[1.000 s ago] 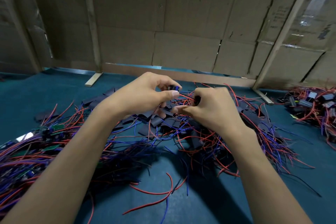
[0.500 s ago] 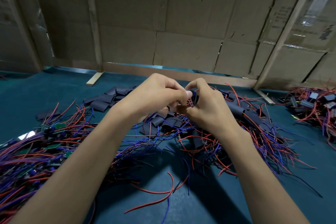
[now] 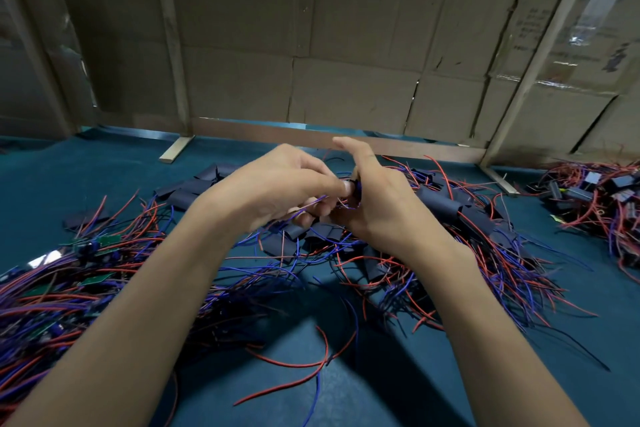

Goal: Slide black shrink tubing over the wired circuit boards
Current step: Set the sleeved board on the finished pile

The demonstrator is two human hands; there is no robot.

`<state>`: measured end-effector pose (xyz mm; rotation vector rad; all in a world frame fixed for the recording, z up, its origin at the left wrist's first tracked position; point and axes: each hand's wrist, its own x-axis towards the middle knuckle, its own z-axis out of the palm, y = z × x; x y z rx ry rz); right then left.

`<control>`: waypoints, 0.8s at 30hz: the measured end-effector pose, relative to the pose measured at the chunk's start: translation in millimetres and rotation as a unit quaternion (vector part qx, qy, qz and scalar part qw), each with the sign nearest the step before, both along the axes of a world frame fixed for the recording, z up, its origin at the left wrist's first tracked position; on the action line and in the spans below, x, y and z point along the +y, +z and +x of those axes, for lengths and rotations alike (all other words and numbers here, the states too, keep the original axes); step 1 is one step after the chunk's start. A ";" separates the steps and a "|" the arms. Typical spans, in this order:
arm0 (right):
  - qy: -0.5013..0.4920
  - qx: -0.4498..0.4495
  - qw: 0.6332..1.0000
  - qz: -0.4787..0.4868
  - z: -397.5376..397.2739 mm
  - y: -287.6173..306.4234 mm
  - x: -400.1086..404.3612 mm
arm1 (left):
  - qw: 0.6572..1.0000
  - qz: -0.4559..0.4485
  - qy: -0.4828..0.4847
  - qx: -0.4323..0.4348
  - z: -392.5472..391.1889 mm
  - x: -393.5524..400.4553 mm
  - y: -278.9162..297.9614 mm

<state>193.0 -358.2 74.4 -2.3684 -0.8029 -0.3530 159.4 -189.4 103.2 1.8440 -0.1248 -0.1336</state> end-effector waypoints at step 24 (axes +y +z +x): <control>0.095 0.084 0.960 0.249 -3.1 9.9 -17.1 | 0.996 -0.077 0.042 0.003 0.5 15.6 10.7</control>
